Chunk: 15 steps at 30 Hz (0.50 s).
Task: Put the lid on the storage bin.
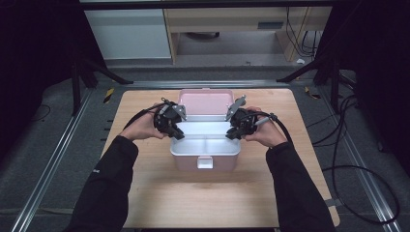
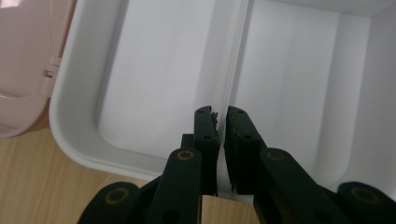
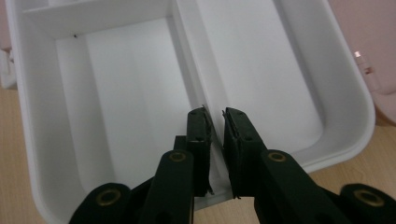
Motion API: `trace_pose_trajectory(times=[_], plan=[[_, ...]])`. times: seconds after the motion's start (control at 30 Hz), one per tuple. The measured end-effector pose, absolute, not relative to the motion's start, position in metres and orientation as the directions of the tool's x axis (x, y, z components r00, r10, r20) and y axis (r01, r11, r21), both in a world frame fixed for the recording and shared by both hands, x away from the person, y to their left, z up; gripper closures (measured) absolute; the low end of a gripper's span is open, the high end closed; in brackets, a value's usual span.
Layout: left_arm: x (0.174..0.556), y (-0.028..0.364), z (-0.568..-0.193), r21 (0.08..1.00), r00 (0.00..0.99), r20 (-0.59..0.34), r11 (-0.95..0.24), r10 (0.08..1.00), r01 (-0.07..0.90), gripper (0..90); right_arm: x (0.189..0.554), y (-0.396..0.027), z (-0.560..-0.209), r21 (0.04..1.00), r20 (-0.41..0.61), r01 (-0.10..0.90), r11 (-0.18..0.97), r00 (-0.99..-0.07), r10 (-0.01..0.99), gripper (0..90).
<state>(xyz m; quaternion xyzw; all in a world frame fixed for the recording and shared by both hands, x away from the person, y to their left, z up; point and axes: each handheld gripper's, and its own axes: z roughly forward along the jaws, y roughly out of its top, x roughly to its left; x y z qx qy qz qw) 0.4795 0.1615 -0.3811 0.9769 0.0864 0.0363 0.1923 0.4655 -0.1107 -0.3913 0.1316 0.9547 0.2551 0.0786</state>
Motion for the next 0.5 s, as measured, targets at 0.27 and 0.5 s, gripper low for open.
trace_pose_trajectory(times=[0.27,0.5], plan=[[0.466,0.176,-0.352,0.502,0.945,0.117,-0.839,0.304,0.208,65.6,0.455,-0.116,-0.368,0.679,-0.102,0.226,0.699,-0.913,0.394,60.3],[0.455,0.197,-0.339,0.633,0.880,0.119,-0.719,0.459,0.289,53.9,0.446,-0.132,-0.351,0.760,-0.114,0.280,0.586,-0.831,0.544,51.8]])
